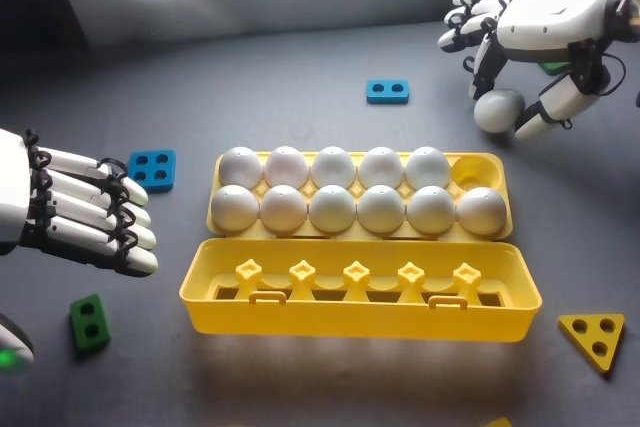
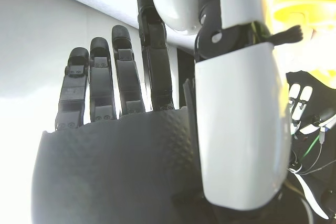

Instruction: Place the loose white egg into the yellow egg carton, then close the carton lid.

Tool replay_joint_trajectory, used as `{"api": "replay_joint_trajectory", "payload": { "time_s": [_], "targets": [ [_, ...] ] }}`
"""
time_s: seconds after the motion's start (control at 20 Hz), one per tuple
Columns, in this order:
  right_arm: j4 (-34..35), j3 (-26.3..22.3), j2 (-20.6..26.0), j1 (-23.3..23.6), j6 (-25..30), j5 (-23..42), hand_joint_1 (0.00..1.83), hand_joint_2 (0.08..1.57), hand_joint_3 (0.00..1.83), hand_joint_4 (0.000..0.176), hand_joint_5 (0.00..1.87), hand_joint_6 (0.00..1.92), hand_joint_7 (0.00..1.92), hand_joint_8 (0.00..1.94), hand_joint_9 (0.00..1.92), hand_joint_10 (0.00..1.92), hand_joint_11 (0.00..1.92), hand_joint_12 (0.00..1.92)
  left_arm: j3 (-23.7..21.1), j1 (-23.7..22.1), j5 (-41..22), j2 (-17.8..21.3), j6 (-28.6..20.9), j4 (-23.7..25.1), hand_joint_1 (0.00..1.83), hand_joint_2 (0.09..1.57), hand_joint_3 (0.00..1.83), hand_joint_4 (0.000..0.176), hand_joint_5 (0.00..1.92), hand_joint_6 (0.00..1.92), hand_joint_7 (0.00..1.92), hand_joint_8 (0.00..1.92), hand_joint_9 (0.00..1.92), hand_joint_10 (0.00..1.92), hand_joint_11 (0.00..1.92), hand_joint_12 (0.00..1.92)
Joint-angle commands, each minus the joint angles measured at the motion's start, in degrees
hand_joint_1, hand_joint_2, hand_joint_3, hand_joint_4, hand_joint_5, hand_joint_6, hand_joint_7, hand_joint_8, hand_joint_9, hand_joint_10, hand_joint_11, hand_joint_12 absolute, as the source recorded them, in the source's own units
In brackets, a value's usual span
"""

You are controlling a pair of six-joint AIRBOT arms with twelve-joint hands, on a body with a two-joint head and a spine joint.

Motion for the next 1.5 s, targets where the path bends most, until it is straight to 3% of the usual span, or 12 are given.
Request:
{"api": "replay_joint_trajectory", "payload": {
  "time_s": [0.0,0.05,0.15,0.25,0.4,0.45,0.8,0.95,1.05,1.2,1.35,1.45],
  "targets": [
    [2.41,0.51,0.71,-0.10,-0.27,1.74,1.12,1.04,0.00,0.013,1.16,0.70,0.22,0.00,0.07,0.00,0.00,0.00,0.20,-0.29,-2.47,0.82,-0.14,-3.72,0.00,1.16,0.00,0.000,0.24,0.00,0.24,0.00,0.21,0.00,0.00,0.32],
    [2.41,0.51,0.71,-0.10,-0.29,1.74,1.11,1.04,0.00,0.054,1.15,0.71,0.20,0.00,0.07,0.00,0.00,0.00,0.24,-0.29,-2.43,0.80,-0.14,-3.72,0.00,1.15,0.00,0.000,0.26,0.00,0.27,0.01,0.23,0.01,0.00,0.39],
    [2.42,0.51,0.72,-0.07,-0.29,1.74,1.12,1.03,0.00,0.024,1.18,0.66,0.22,0.00,0.08,0.00,0.00,0.00,0.24,-0.29,-2.38,0.80,-0.14,-3.72,0.00,1.15,0.00,0.000,0.24,0.00,0.24,0.00,0.20,0.00,0.00,0.31],
    [2.43,0.51,0.72,0.04,-0.29,1.74,1.12,1.02,0.00,0.059,1.21,0.60,0.24,0.00,0.11,0.01,0.01,0.01,0.25,-0.30,-2.26,0.80,-0.14,-3.72,0.00,1.15,0.00,0.000,0.22,0.00,0.22,0.00,0.18,0.00,0.00,0.25],
    [2.43,0.52,0.73,0.08,-0.29,1.74,1.12,1.03,0.00,0.036,1.19,0.63,0.20,0.00,0.07,0.00,0.00,0.00,0.32,-0.31,-2.24,0.79,-0.14,-3.72,0.00,1.16,0.00,0.000,0.24,0.00,0.23,0.00,0.20,0.01,0.00,0.31],
    [2.43,0.52,0.74,0.14,-0.28,1.74,1.11,1.03,0.00,0.070,1.19,0.64,0.20,0.00,0.07,0.00,0.00,0.00,0.33,-0.31,-2.24,0.78,-0.14,-3.73,0.00,1.16,0.00,0.000,0.24,0.00,0.25,0.01,0.20,0.00,0.00,0.33],
    [2.43,0.51,0.77,1.51,-0.26,1.75,1.09,1.03,0.00,0.129,1.17,0.66,0.21,0.00,0.08,0.00,0.02,0.01,0.39,-0.32,-2.23,0.76,-0.15,-3.73,0.00,1.15,0.00,0.000,0.24,0.00,0.25,0.00,0.21,0.00,0.00,0.32],
    [2.43,0.50,0.78,1.75,-0.24,1.75,1.12,1.02,0.00,0.069,1.23,0.57,0.22,0.00,0.10,0.00,0.00,0.02,0.36,-0.35,-2.21,0.79,-0.15,-3.73,0.00,1.16,0.00,0.000,0.23,0.00,0.23,0.00,0.20,0.00,0.00,0.32],
    [2.42,0.49,0.80,1.90,-0.08,1.80,1.10,1.02,0.00,0.119,1.19,0.63,0.22,0.00,0.10,0.00,0.00,0.03,0.31,-0.35,-2.16,0.81,-0.16,-3.73,0.00,1.15,0.00,0.000,0.23,0.00,0.24,0.01,0.20,0.00,0.00,0.28],
    [2.42,0.47,0.83,2.36,0.71,2.11,1.11,1.03,0.00,0.089,1.20,0.62,0.21,0.00,0.07,0.00,0.00,0.00,0.26,-0.35,-2.15,0.84,-0.17,-3.73,0.00,1.15,0.00,0.000,0.23,0.00,0.22,0.00,0.19,0.00,0.00,0.30],
    [2.40,-0.04,1.20,2.81,1.44,2.29,1.08,1.04,0.00,0.140,1.15,0.70,0.20,0.00,0.08,0.00,0.00,0.00,0.24,-0.39,-2.15,0.88,-0.18,-3.73,0.00,1.16,0.00,0.000,0.25,0.00,0.25,0.01,0.21,0.01,0.00,0.35],
    [2.12,-1.38,2.02,3.19,1.44,2.50,1.09,1.03,0.00,0.120,1.18,0.66,0.21,0.00,0.10,0.01,0.00,0.00,0.24,-0.44,-2.15,0.86,-0.18,-3.73,0.00,1.15,0.00,0.000,0.24,0.00,0.24,0.00,0.20,0.00,0.00,0.32]
  ]
}}
